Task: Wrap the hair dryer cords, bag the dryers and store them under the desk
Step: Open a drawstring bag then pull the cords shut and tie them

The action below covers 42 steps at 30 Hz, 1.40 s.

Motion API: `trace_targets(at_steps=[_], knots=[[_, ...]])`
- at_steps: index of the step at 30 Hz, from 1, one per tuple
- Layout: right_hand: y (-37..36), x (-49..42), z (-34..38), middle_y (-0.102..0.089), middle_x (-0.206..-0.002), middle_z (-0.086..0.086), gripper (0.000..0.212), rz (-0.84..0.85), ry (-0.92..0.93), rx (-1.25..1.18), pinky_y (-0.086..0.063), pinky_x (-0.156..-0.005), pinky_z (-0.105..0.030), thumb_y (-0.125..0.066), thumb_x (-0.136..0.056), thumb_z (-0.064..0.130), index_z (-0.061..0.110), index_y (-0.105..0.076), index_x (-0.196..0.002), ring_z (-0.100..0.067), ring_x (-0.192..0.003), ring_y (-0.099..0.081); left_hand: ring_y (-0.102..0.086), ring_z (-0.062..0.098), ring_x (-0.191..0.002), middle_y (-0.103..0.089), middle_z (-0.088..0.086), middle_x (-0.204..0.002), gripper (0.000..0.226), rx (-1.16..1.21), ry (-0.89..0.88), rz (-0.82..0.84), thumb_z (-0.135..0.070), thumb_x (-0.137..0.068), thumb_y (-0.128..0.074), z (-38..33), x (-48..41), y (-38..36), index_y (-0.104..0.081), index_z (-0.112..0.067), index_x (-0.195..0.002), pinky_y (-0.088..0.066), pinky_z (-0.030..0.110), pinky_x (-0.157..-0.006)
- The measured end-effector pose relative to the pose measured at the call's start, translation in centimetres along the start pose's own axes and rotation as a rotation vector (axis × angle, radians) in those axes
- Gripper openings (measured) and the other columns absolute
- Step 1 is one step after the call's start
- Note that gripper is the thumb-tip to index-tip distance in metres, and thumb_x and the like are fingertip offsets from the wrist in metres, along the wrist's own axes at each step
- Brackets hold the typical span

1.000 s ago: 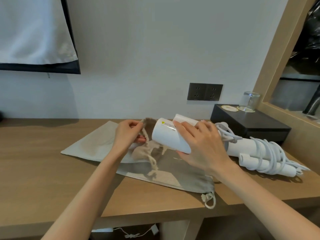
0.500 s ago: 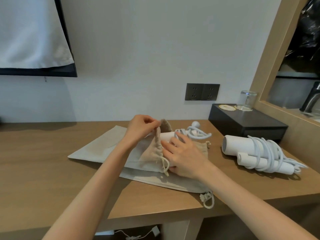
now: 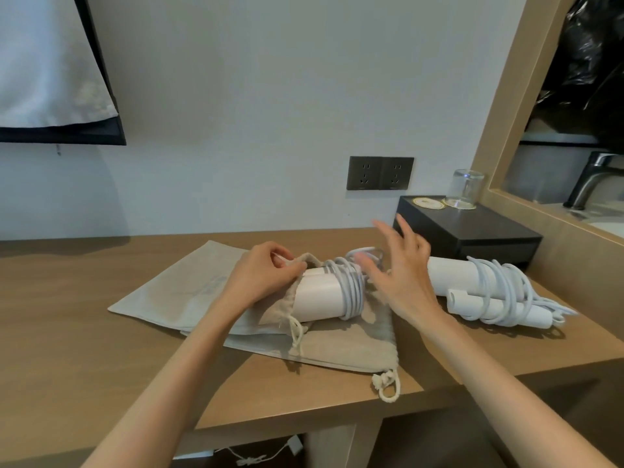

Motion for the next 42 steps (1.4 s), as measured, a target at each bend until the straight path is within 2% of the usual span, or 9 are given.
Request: trace_targets(at_steps=[3,7,13,17,20,24,30,34,42], knots=[[-3.0,1.6,-2.2,-0.036,-0.144,0.001,0.062,0.251,-0.413,-0.579,-0.036,-0.094,-0.023,-0.05,-0.088,0.054,0.028,-0.03,-0.14,-0.008,-0.118,-0.042,-0.056,0.003,-0.069,-0.062,-0.009,-0.073,0.021,-0.067,-0.048,-0.003,-0.038,-0.077,-0.069,-0.3,0.3,-0.5,-0.061,-0.023,-0.09,-0.039,0.021,-0.057],[-4.1,2.5,-1.9,-0.05,-0.107,0.012,0.039,0.345,-0.485,-0.757,-0.038,-0.066,-0.014,-0.059,-0.09,0.04,0.028,-0.037,-0.12,0.003,-0.09,-0.048,-0.055,0.005,-0.066,-0.063,-0.008,-0.071,0.011,0.021,-0.125,-0.057,-0.029,-0.082,-0.065,-0.5,0.6,-0.6,-0.065,-0.019,-0.085,-0.042,0.022,-0.061],[-4.8,4.7,-0.1,-0.046,-0.125,0.0,0.049,0.305,-0.451,-0.855,-0.048,-0.097,-0.041,-0.059,-0.089,0.04,0.032,-0.022,-0.118,-0.015,-0.112,-0.054,-0.058,0.0,-0.065,-0.067,-0.007,-0.074,0.011,0.298,-0.182,-0.114,-0.026,-0.085,-0.068,-1.6,0.9,-0.3,-0.066,-0.017,-0.079,-0.043,0.011,-0.059],[-5.7,5.5,2.9,-0.042,-0.126,-0.006,0.043,0.253,-0.397,-0.939,-0.05,-0.095,-0.032,-0.059,-0.092,0.027,0.031,-0.02,-0.11,-0.014,-0.115,-0.053,-0.059,0.0,-0.065,-0.067,-0.006,-0.076,0.006,0.421,-0.169,-0.136,-0.02,-0.086,-0.067,-2.6,1.2,-0.5,-0.067,-0.015,-0.082,-0.044,0.011,-0.059],[-6.7,5.6,4.3,-0.041,-0.131,-0.012,0.036,0.236,-0.371,-0.91,-0.05,-0.095,-0.036,-0.056,-0.093,0.027,0.038,-0.022,-0.097,-0.019,-0.116,-0.054,-0.061,0.002,-0.069,-0.068,-0.002,-0.078,0.004,0.499,-0.145,-0.148,-0.016,-0.087,-0.065,-2.7,1.5,-0.5,-0.066,-0.016,-0.082,-0.045,0.011,-0.06],[-7.1,5.9,4.7,-0.048,-0.12,-0.005,0.034,0.305,-0.315,-0.975,-0.048,-0.068,-0.012,-0.051,-0.096,0.015,0.025,-0.021,-0.11,-0.002,-0.093,-0.061,-0.064,0.006,-0.073,-0.07,0.0,-0.08,0.003,0.506,-0.132,-0.16,-0.017,-0.086,-0.066,-2.0,1.5,0.3,-0.067,-0.016,-0.084,-0.047,0.014,-0.063],[-7.0,6.7,4.6,-0.051,-0.129,-0.008,0.071,0.586,-0.18,-0.879,-0.052,-0.093,-0.028,-0.074,-0.078,0.002,0.03,-0.023,-0.117,-0.012,-0.111,-0.062,-0.056,-0.001,-0.072,-0.066,-0.008,-0.083,0.014,0.224,-0.163,-0.088,-0.03,-0.081,-0.071,-1.1,2.8,0.9,-0.067,-0.023,-0.093,-0.042,0.01,-0.064],[-6.8,6.5,5.3,-0.049,-0.127,-0.007,0.07,0.503,-0.159,-0.842,-0.052,-0.075,-0.014,-0.078,-0.073,0.004,0.023,-0.023,-0.111,-0.006,-0.099,-0.065,-0.045,0.011,-0.094,-0.054,-0.009,-0.095,0.03,-0.071,-0.212,-0.225,-0.04,-0.077,-0.069,0.0,5.0,2.0,-0.056,-0.024,-0.099,-0.04,0.025,-0.078],[-7.8,6.1,6.6,-0.039,-0.121,-0.007,0.069,0.221,-0.227,-0.712,-0.057,-0.069,-0.025,-0.083,-0.069,0.024,0.027,-0.021,-0.1,-0.01,-0.08,-0.067,-0.056,0.012,-0.061,-0.06,-0.004,-0.071,0.013,0.224,-0.252,-0.216,-0.02,-0.094,-0.056,2.1,7.2,3.4,-0.06,-0.016,-0.082,-0.047,0.028,-0.054]])
Point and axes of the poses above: each hand's wrist, its own x-axis away from the middle knuckle, its own y-axis out of the back of the hand, z = x × y, the point moved 8 cm from there along -x, towards the middle knuckle
